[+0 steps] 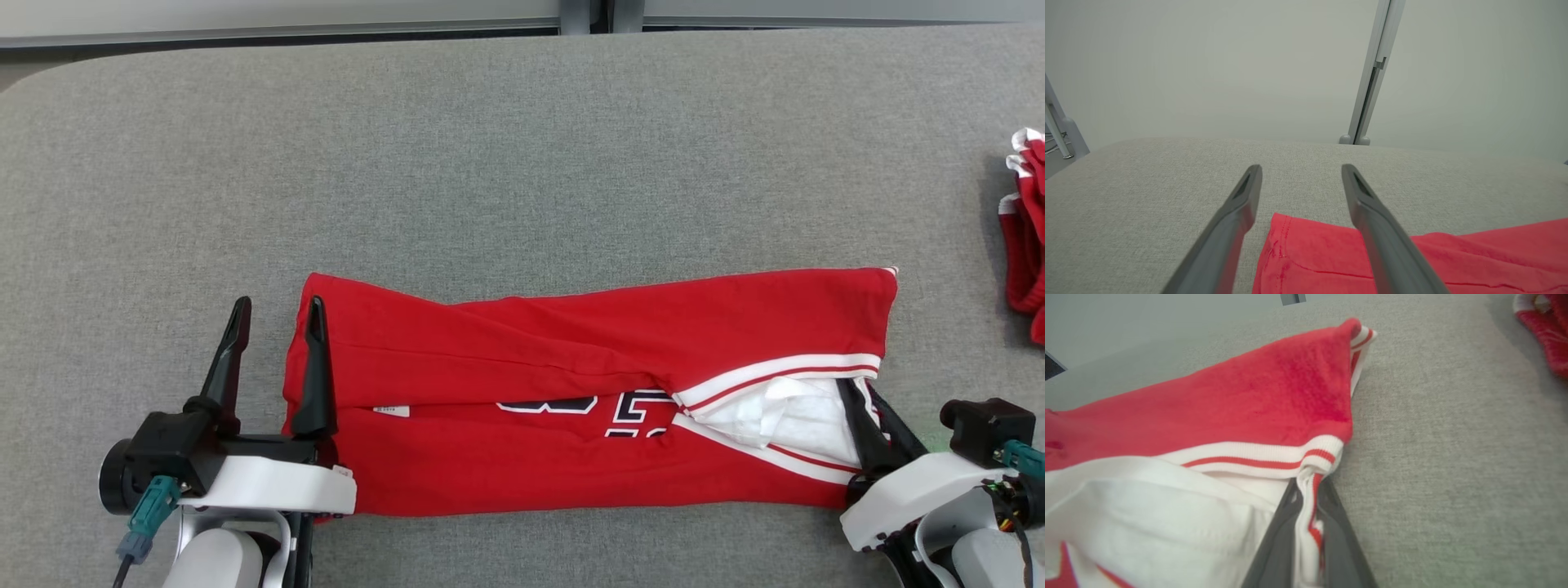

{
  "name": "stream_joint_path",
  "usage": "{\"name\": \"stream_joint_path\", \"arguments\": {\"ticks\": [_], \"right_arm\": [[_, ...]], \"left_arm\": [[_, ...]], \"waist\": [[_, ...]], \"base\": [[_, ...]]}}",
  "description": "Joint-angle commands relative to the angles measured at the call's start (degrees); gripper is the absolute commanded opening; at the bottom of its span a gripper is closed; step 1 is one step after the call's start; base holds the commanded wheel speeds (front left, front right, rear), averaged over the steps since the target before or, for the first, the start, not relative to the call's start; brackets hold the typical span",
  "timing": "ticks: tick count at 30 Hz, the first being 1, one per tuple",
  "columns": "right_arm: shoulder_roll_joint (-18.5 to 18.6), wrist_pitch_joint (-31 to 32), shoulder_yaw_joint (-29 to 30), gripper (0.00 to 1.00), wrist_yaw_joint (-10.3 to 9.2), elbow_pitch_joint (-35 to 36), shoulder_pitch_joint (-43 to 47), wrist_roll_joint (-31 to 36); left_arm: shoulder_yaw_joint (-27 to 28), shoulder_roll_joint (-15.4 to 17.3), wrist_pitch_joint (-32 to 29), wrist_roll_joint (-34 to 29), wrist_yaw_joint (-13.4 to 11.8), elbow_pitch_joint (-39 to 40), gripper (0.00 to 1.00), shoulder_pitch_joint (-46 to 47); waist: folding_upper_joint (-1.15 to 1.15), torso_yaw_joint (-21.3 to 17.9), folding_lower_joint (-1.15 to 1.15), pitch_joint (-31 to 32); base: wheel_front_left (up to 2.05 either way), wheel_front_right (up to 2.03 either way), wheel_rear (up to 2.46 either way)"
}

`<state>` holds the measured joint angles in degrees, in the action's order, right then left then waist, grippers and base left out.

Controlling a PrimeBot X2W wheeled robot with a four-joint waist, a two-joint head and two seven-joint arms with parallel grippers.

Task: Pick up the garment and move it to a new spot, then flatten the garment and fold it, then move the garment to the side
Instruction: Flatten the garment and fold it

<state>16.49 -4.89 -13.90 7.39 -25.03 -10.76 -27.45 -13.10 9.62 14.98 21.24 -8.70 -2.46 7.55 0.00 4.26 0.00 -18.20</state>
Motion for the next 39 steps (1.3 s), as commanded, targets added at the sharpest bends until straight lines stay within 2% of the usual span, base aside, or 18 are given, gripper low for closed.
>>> {"name": "stream_joint_path", "arguments": {"ticks": [1,8,13,18,24,28,31,36,39], "right_arm": [[-0.7,1.3,-1.8,0.0,0.08,-2.6,2.6,-0.6],[3.5,-3.5,3.1,0.0,-0.11,-1.4,2.5,-1.4],[5.5,-4.4,7.6,0.0,0.04,-0.5,3.4,-0.2],[5.3,-1.7,8.1,0.0,0.05,5.1,3.8,0.8],[2.3,8.0,7.8,0.0,0.1,18.9,2.6,1.4],[-0.8,14.7,4.0,0.0,0.1,27.1,0.8,1.7],[-2.8,17.6,-1.6,0.0,0.1,29.8,-1.2,1.4],[-6.6,18.4,-11.1,0.0,0.1,28.6,-4.2,-0.7],[-8.5,17.6,-13.5,0.0,0.1,26.8,-5.0,-1.3]], "left_arm": [[0.4,0.2,0.2,-0.2,0.1,-0.1,1.0,0.5],[1.0,0.5,0.2,-0.6,0.3,0.2,1.0,-0.3],[1.2,0.4,0.2,-0.7,0.3,0.0,1.0,-0.9],[1.3,0.4,0.2,-0.5,0.3,0.1,1.0,-1.0],[1.2,0.5,0.2,-0.4,0.2,0.3,1.0,-1.5],[0.9,0.5,0.2,-0.3,0.3,0.3,1.0,-0.8],[0.4,0.4,0.1,-0.2,0.5,0.2,1.0,-0.1],[-0.2,-0.2,0.1,0.0,0.9,-0.4,1.0,0.9],[-0.2,-0.4,0.1,0.1,1.0,-0.5,1.0,1.4]], "waist": [[0.0,-0.3,0.0,0.3],[0.0,-1.4,0.0,1.1],[0.0,-2.0,0.0,2.1],[0.0,-2.6,0.0,3.0],[0.0,-3.3,0.0,3.6],[0.0,-3.0,0.0,3.5],[0.0,-2.2,0.0,3.3],[0.0,-0.1,0.0,2.5],[0.0,0.6,0.0,2.0]], "base": [[0.0,0.0,0.0],[0.0,0.0,0.0],[0.0,0.0,0.0],[0.0,0.0,0.0],[0.0,0.0,0.0],[0.0,0.0,0.0],[0.0,0.0,0.0],[0.0,0.0,0.0],[0.0,0.0,0.0]]}}
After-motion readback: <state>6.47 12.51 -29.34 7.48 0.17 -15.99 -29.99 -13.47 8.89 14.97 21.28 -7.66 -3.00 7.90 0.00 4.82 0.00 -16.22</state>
